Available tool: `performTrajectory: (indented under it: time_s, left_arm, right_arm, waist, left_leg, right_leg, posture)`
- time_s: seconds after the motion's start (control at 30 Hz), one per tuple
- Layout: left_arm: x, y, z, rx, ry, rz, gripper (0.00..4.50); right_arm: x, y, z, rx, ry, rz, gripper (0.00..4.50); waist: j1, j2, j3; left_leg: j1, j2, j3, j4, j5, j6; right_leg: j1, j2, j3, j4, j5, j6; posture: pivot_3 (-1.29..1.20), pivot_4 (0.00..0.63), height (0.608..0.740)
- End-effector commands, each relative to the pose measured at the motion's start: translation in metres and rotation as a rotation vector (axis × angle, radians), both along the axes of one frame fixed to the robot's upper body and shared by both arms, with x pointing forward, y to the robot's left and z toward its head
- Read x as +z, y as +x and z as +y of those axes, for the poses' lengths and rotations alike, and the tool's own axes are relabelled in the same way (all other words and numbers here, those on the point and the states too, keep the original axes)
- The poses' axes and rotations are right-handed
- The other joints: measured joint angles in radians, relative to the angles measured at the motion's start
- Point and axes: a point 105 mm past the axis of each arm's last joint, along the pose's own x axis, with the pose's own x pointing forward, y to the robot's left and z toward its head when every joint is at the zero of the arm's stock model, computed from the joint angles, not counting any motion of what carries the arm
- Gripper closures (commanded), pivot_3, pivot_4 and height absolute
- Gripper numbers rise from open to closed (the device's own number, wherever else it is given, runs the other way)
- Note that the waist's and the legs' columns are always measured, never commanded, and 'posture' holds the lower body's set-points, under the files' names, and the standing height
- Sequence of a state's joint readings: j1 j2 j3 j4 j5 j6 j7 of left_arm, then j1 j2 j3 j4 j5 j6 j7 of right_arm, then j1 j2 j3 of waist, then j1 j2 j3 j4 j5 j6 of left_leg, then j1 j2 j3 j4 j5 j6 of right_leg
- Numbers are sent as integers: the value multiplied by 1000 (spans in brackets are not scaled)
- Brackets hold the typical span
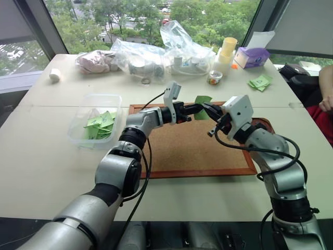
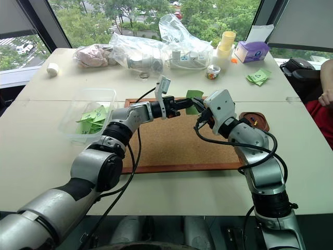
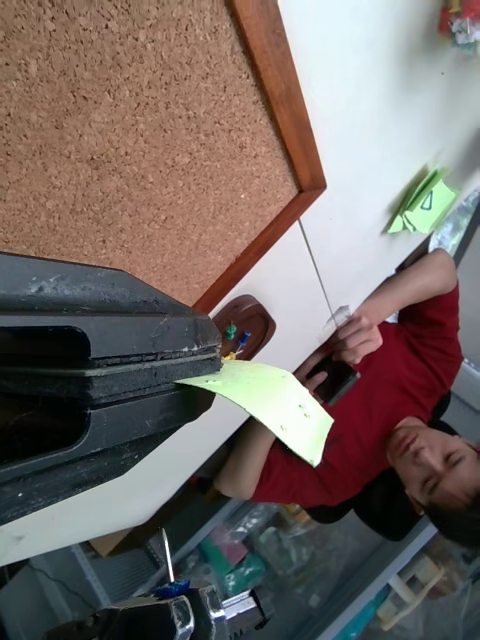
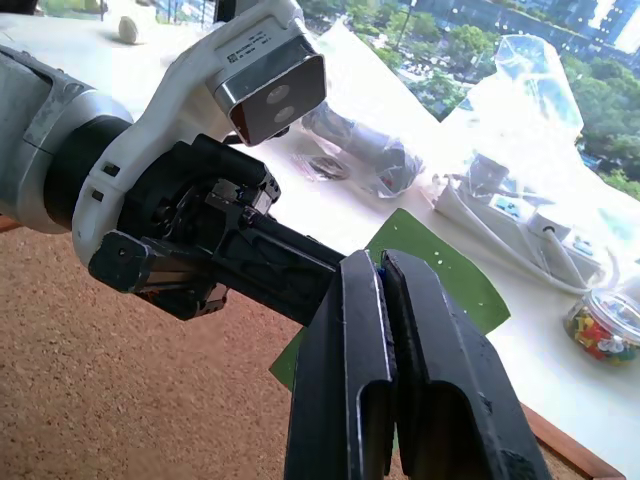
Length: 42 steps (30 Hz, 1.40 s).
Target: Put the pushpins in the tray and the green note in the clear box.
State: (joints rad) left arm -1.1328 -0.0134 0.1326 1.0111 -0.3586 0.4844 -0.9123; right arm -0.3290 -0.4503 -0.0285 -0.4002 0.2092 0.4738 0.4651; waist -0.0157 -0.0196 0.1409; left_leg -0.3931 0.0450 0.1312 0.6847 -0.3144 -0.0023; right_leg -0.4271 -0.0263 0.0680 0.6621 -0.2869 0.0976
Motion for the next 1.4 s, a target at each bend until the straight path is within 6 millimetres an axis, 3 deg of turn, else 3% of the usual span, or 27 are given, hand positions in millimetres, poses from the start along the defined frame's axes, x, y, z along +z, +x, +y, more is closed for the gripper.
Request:
performTrajectory:
  time_s: [0.03,0.1,0.23,0.37,0.57,0.73,0.93,1.03,1.27,1.4]
  left_arm:
    - [15,0,1,-9,-15,-64,4479]
    - [16,-3,2,-22,-7,-82,4479]
    - [17,-9,7,-10,84,-258,4479]
    - [16,-25,4,-38,203,-454,4479]
    - [-5,-49,1,-173,489,-693,4479]
    - [-7,-41,7,-143,612,-720,4479]
    - [-4,-41,6,-143,620,-731,4479]
    - [-4,-40,5,-139,618,-730,4500]
    - [-4,-39,6,-129,609,-719,4500]
    - [-1,-42,4,-132,555,-677,4500]
  right_arm:
    - [20,2,-25,-97,146,-33,4500]
    - [24,8,-50,-196,208,-26,4500]
    - [8,21,-127,-511,188,63,4500]
    - [-17,22,-171,-666,207,195,4500]
    - [-39,26,-181,-677,265,323,4500]
    - [-51,33,-182,-684,296,379,4500]
    - [-61,38,-180,-676,343,428,4500]
    - [-66,38,-183,-679,361,443,3817]
    - [-69,38,-184,-683,377,449,244]
    - [-67,38,-183,-676,400,438,96]
  waist:
    - [0,0,0]
    - [1,0,0]
    - [2,0,0]
    - [0,0,0]
    - [-5,2,-1]
    - [-4,2,-1]
    - [-1,2,-1]
    - [-2,2,-1]
    - [-3,3,0]
    - [-3,3,0]
  left_leg:
    - [0,0,0,0,0,0]
    - [0,0,0,0,0,0]
    - [0,1,0,0,0,0]
    - [0,2,1,-1,0,0]
    - [2,2,2,-1,1,-1]
    - [2,2,2,-1,1,-1]
    - [1,2,2,-1,0,-1]
    - [1,2,2,-1,0,-1]
    - [1,3,2,-1,0,-1]
    - [1,3,2,-1,0,-1]
  right_leg:
    - [0,0,0,0,0,0]
    - [0,0,0,0,0,0]
    - [0,-1,0,0,0,0]
    - [0,-1,0,0,0,0]
    - [0,0,2,1,0,0]
    - [0,0,2,1,0,0]
    - [0,0,2,1,0,0]
    - [0,0,2,1,0,0]
    - [0,0,2,1,0,0]
    - [0,0,2,1,0,0]
  posture:
    - [0,150,738]
    - [0,150,738]
    - [0,150,738]
    - [0,150,738]
    - [0,150,738]
    - [0,150,738]
    - [0,150,738]
    - [0,150,738]
    - [0,150,738]
    - [0,150,738]
